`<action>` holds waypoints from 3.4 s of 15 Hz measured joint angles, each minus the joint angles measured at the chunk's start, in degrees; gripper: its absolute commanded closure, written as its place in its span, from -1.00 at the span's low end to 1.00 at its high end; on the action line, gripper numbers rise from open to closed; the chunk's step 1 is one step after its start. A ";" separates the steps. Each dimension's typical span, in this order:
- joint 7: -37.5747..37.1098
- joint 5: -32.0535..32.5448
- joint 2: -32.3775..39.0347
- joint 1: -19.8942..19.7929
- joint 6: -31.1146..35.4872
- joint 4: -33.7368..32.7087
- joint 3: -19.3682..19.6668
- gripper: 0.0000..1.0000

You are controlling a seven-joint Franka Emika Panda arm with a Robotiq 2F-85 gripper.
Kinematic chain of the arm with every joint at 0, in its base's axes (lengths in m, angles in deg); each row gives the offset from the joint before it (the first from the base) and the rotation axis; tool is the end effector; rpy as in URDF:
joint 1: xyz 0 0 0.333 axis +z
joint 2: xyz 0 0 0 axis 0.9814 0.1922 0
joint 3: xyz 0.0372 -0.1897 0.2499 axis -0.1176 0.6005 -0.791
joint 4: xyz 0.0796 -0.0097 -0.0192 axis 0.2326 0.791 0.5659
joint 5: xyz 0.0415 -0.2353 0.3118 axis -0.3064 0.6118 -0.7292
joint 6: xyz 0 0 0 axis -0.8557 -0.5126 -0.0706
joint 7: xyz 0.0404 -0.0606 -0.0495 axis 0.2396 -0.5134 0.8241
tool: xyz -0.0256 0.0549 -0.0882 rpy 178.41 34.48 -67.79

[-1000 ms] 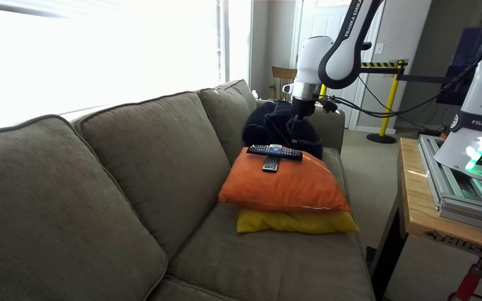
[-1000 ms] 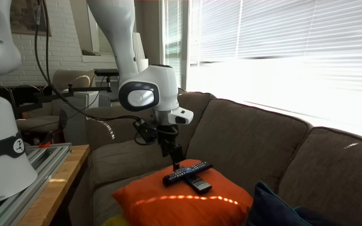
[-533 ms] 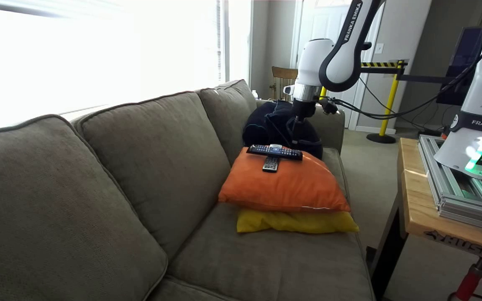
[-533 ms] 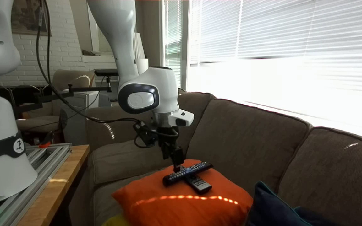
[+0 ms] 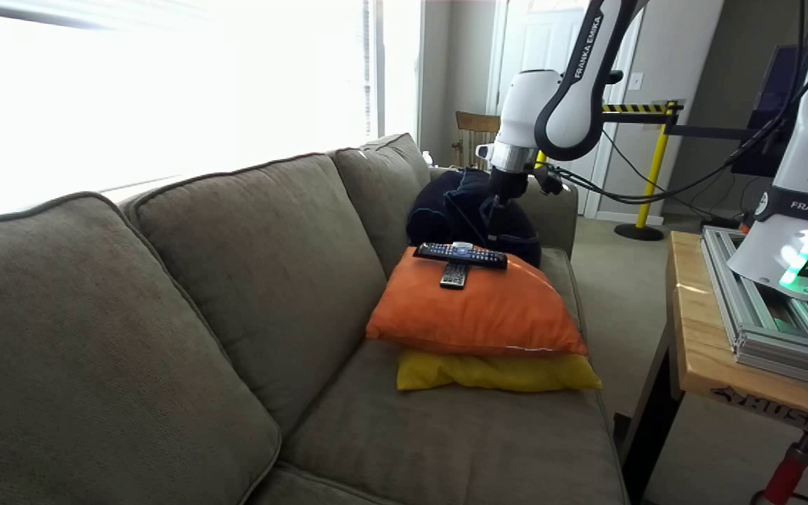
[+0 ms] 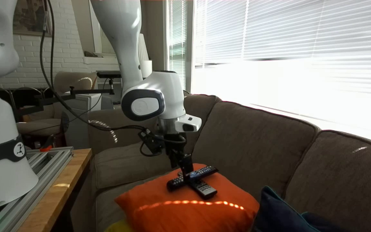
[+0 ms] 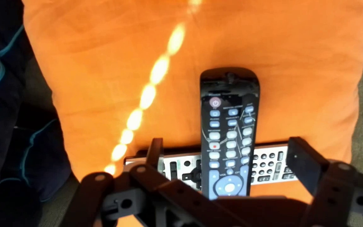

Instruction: Put the two remotes parallel to each other

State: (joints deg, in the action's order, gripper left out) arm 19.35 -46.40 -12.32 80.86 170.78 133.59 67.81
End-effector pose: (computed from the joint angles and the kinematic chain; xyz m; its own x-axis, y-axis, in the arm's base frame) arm 0.4587 0.0194 0.1263 0.9531 0.2612 0.1533 0.2583 -0.9653 0.0383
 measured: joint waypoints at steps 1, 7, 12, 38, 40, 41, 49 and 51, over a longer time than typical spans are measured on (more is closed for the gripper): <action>0.00 0.00 0.85 -0.14 1.25 -0.28 -0.16 -1.00; 0.00 0.05 7.25 -2.13 7.49 -2.80 -3.33 -1.00; 0.01 0.16 10.53 -2.34 9.43 -5.88 -3.34 -0.01; 34.37 3.54 -2.33 -26.94 -11.10 -6.81 -23.70 -0.06; 36.58 3.55 -2.33 -28.39 -11.64 -7.06 -24.52 -0.06; 36.81 3.55 -2.33 -28.42 -11.66 -7.09 -24.66 -0.06; 39.85 2.50 -1.83 -27.62 -11.67 -7.17 -24.75 0.44; 43.48 2.35 -1.24 -27.69 -11.69 -7.44 -25.10 0.44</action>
State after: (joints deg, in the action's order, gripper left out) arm 62.83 -44.05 -13.56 53.17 159.09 126.16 42.71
